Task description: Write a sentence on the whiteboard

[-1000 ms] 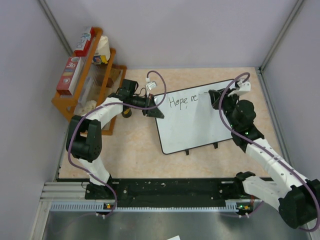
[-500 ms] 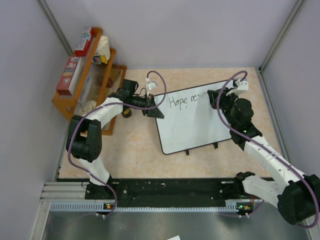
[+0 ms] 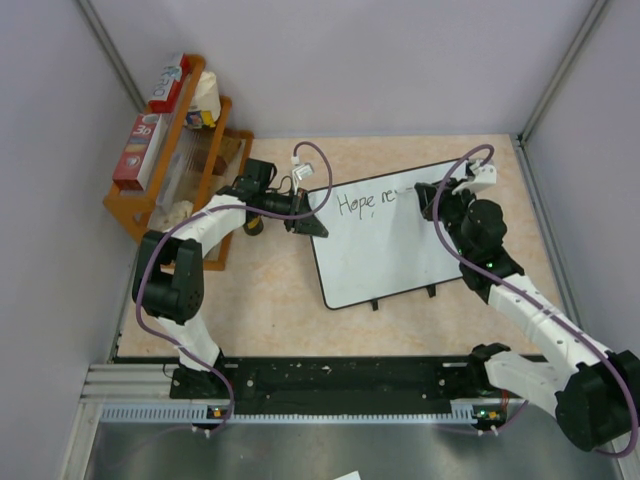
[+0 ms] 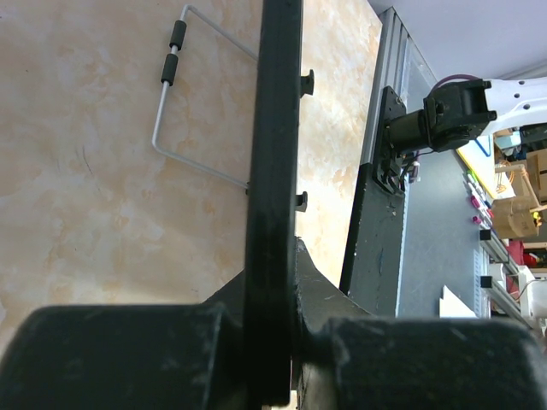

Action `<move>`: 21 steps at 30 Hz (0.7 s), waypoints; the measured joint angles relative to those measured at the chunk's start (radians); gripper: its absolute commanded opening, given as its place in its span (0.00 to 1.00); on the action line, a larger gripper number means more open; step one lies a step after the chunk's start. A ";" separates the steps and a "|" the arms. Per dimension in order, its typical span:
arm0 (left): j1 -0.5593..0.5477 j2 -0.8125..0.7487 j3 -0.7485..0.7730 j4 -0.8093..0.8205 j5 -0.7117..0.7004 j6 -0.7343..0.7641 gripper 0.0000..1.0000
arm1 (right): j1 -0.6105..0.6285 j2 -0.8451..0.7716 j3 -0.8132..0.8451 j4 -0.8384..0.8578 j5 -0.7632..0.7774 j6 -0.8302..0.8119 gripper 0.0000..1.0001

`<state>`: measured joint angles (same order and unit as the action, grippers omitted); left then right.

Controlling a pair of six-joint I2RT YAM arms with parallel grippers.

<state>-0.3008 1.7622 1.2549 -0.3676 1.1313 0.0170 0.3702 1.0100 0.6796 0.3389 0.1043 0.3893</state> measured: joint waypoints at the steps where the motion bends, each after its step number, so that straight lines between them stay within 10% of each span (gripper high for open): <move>1: 0.000 0.000 0.000 0.000 0.000 0.000 0.00 | 0.000 -0.001 -0.001 0.000 0.000 0.000 0.00; 21: 0.000 0.000 -0.003 0.001 -0.002 -0.006 0.00 | 0.000 -0.042 -0.045 -0.019 -0.005 0.000 0.00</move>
<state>-0.3008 1.7622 1.2522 -0.3668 1.1290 0.0105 0.3702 0.9684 0.6342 0.3202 0.0998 0.3893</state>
